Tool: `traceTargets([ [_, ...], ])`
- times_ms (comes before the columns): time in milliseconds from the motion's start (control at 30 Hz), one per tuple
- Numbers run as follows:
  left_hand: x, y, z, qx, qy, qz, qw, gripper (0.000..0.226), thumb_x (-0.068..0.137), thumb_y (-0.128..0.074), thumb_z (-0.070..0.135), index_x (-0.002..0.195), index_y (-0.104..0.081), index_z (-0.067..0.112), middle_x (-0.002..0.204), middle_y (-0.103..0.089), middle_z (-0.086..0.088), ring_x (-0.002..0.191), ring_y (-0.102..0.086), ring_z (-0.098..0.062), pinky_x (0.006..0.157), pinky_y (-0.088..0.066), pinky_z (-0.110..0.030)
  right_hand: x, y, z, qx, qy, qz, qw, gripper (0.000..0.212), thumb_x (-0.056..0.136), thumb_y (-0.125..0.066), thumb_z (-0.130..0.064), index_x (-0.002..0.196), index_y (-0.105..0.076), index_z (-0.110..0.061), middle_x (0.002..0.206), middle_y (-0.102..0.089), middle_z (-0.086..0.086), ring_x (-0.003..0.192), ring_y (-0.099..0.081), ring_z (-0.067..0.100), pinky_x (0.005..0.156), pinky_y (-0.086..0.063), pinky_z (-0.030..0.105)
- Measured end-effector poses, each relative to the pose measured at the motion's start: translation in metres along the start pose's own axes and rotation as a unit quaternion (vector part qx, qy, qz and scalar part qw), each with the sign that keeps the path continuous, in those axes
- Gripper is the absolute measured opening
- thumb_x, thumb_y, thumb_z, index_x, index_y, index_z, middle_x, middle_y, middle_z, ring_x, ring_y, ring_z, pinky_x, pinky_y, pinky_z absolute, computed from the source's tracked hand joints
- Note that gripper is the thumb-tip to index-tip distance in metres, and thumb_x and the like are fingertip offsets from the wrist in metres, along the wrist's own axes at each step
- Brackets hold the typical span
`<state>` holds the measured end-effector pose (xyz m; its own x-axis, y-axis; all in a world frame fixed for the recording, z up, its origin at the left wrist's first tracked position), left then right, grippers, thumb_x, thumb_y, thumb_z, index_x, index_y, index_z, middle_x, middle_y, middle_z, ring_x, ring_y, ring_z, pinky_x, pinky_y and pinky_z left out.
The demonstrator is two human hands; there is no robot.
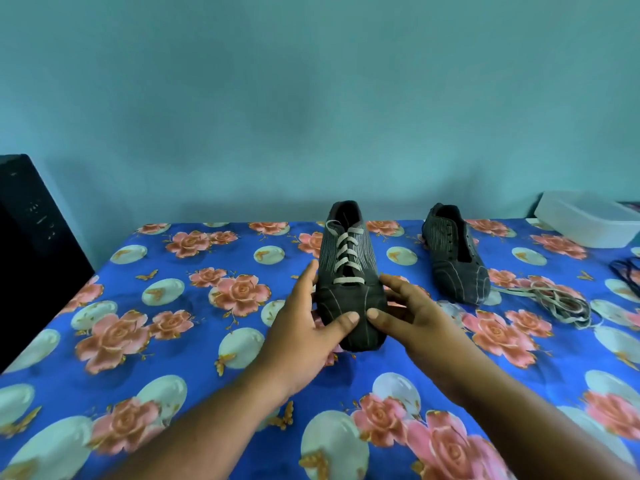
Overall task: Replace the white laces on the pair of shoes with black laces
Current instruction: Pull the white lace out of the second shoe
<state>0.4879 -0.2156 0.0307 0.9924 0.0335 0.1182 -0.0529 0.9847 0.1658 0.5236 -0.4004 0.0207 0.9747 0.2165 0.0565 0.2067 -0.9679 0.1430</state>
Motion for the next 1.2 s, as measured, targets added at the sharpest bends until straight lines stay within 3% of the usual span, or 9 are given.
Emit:
traceTargets([
  [67, -0.01, -0.003, -0.002, -0.005, 0.002, -0.009, 1.0, 0.086, 0.091, -0.073, 0.008, 0.154, -0.023, 0.04, 0.109, -0.052, 0.056, 0.103, -0.064, 0.013, 0.091, -0.06, -0.041, -0.01, 0.002, 0.003, -0.014, -0.001, -0.001, 1.0, 0.061, 0.09, -0.076, -0.016, 0.145, -0.051, -0.027, 0.124, -0.069, -0.009, 0.115, -0.067, 0.011, 0.102, -0.053, 0.041],
  [167, -0.016, -0.005, -0.007, 0.016, 0.002, -0.017, 1.0, 0.086, 0.091, -0.073, 0.007, 0.154, -0.022, 0.038, 0.112, -0.051, 0.056, 0.111, -0.058, 0.018, 0.101, -0.052, -0.023, -0.018, 0.002, 0.008, -0.016, -0.011, -0.009, 1.0, 0.057, 0.09, -0.076, -0.015, 0.14, -0.053, -0.032, 0.121, -0.07, -0.01, 0.112, -0.068, 0.01, 0.1, -0.055, 0.04],
  [267, -0.019, -0.007, -0.012, 0.03, 0.016, -0.029, 0.999, 0.086, 0.091, -0.074, 0.014, 0.155, -0.023, 0.039, 0.133, -0.052, 0.037, 0.118, -0.053, 0.018, 0.096, -0.046, -0.008, -0.022, 0.001, 0.011, -0.035, -0.019, -0.019, 0.999, 0.055, 0.091, -0.075, -0.015, 0.139, -0.053, -0.033, 0.119, -0.069, -0.011, 0.108, -0.068, 0.003, 0.095, -0.056, 0.031],
  [400, -0.019, -0.006, -0.017, 0.051, 0.025, -0.047, 0.997, 0.09, 0.091, -0.076, 0.019, 0.16, -0.02, 0.036, 0.151, -0.044, 0.015, 0.13, -0.05, 0.005, 0.108, -0.044, -0.018, -0.023, 0.001, 0.011, -0.077, -0.021, -0.029, 0.996, 0.058, 0.09, -0.076, -0.018, 0.139, -0.049, -0.034, 0.122, -0.065, -0.009, 0.102, -0.068, -0.001, 0.082, -0.056, 0.018],
  [467, -0.015, -0.003, -0.018, 0.049, 0.028, -0.052, 0.997, 0.09, 0.09, -0.077, 0.018, 0.159, -0.022, 0.036, 0.147, -0.049, 0.018, 0.126, -0.055, 0.005, 0.111, -0.045, -0.028, -0.019, 0.003, 0.011, -0.065, -0.03, -0.036, 0.997, 0.059, 0.09, -0.076, -0.019, 0.139, -0.047, -0.031, 0.122, -0.064, -0.004, 0.098, -0.07, 0.003, 0.079, -0.057, 0.02],
  [567, -0.004, 0.002, -0.015, 0.032, 0.051, -0.052, 0.997, 0.085, 0.089, -0.078, 0.021, 0.155, -0.029, 0.04, 0.129, -0.061, 0.02, 0.111, -0.064, 0.004, 0.085, -0.056, -0.026, -0.007, 0.006, 0.002, -0.1, -0.029, -0.029, 0.994, 0.054, 0.09, -0.075, -0.029, 0.135, -0.045, -0.033, 0.12, -0.058, -0.006, 0.085, -0.068, -0.004, 0.075, -0.053, 0.014],
  [667, 0.013, 0.01, -0.004, 0.051, 0.059, -0.015, 0.997, 0.069, 0.089, -0.077, 0.037, 0.145, -0.039, 0.045, 0.125, -0.057, 0.013, 0.107, -0.066, -0.013, 0.07, -0.056, -0.034, 0.013, 0.01, -0.008, -0.152, -0.003, 0.007, 0.988, 0.05, 0.088, -0.075, -0.039, 0.132, -0.051, -0.035, 0.118, -0.057, -0.006, 0.1, -0.063, 0.007, 0.084, -0.053, 0.022],
  [800, 0.049, 0.014, 0.001, 0.1, 0.023, 0.028, 0.994, 0.058, 0.094, -0.07, 0.039, 0.146, -0.044, 0.04, 0.144, -0.051, 0.008, 0.123, -0.054, -0.01, 0.093, -0.042, -0.029, 0.042, 0.008, -0.019, -0.211, 0.033, 0.051, 0.976, 0.042, 0.091, -0.071, -0.044, 0.129, -0.06, -0.032, 0.108, -0.063, -0.013, 0.094, -0.063, 0.01, 0.09, -0.055, 0.041],
  [1200, 0.085, 0.002, -0.033, 0.165, -0.14, 0.088, 0.972, 0.036, 0.102, -0.061, 0.024, 0.137, -0.062, 0.026, 0.126, -0.06, 0.013, 0.12, -0.06, -0.01, 0.105, -0.045, -0.027, 0.065, -0.012, -0.018, -0.316, 0.243, 0.164, 0.902, 0.017, 0.095, -0.07, -0.029, 0.111, -0.076, -0.029, 0.095, -0.068, -0.008, 0.09, -0.062, 0.012, 0.078, -0.052, 0.033],
])
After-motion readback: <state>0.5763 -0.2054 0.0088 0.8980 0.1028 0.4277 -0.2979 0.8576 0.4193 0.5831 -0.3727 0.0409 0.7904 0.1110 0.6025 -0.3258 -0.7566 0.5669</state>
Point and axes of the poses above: each hand's wrist, its own x-axis towards the middle knuckle, its own y-axis out of the back of the hand, z = x × y, the point moved 4 cm from there along x, towards the middle knuckle
